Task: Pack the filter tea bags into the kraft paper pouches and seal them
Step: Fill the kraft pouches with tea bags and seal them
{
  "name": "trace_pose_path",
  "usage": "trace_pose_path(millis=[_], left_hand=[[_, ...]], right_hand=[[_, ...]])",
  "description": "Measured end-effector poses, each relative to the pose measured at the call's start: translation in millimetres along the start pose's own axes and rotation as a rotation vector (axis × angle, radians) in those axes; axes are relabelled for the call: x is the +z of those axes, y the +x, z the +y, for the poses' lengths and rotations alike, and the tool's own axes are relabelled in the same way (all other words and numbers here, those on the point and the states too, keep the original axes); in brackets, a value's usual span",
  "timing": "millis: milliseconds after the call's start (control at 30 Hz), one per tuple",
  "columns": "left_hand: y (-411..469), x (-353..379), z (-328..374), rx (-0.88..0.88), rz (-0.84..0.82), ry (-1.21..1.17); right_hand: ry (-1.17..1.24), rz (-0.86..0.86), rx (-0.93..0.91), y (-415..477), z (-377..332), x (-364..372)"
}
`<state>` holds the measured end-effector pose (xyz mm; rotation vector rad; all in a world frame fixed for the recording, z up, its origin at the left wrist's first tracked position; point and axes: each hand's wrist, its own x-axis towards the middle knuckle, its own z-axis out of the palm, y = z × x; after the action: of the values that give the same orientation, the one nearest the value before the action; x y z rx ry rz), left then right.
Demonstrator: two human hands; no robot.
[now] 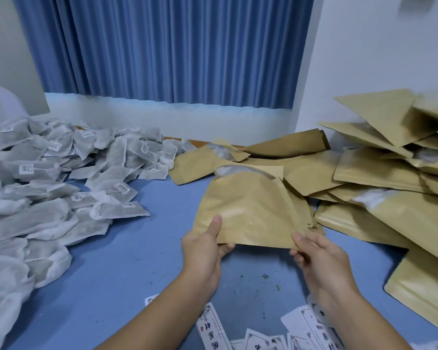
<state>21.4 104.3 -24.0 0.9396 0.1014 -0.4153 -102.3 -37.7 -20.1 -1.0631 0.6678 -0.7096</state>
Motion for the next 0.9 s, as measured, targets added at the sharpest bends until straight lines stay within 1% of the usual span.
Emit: trace_pose_path(millis=[67,100,133,200,267,333,400,500,567,633,767,900], left_hand=[[-8.4,4.4,-1.7,-0.033,0.012,-0.182],[-12.4,6.3,-5.3,-0.034,-0.001,-0.22],[-16.5,7.9,-10.1,-0.04,-0.036,-0.2],[-22.5,9.8,-19.1,-0.071,-0.116,-0.047],[-24.3,11.2,-24.7,-0.088,-0.135,0.059],[-24.2,11.6,-26.3,-0.082,-0.134,0.055],[-24.6,11.4,-26.7,-0.084,-0.144,0.058],[-26.1,10.0,-31.9,-0.117,-0.184,0.113],[-26.1,9.0,-34.3,-0.141,-0.203,0.159],[-25.7,7.5,-34.9,-0.162,-0.226,0.194],[-27.7,9.2,-37.3,-0.148,-0.231,0.226],[-32.3,13.1,-37.9,-0.106,-0.238,0.197]], right_hand=[[0.126,-0.018,-0.058,1.6,-1.4,4.1],[0.142,-0.037,-0.062,2.4,-1.1,6.0],[0.125,-0.07,-0.059,1.1,0.3,7.5],[0.034,-0.131,-0.062,-3.6,4.7,9.6],[-0.006,-0.111,-0.061,-6.7,8.7,10.1],[0.027,-0.077,-0.031,-9.4,10.1,8.8],[0.068,-0.087,0.018,-12.7,11.3,7.2],[0.042,-0.12,0.065,-18.8,12.0,5.4],[0.035,-0.111,0.097,-21.4,11.5,6.8],[0.045,-0.08,0.091,-22.6,10.8,9.0],[-0.009,0.005,-0.015,-20.8,14.9,8.7],[0.106,0.013,0.053,-29.3,15.5,14.9]])
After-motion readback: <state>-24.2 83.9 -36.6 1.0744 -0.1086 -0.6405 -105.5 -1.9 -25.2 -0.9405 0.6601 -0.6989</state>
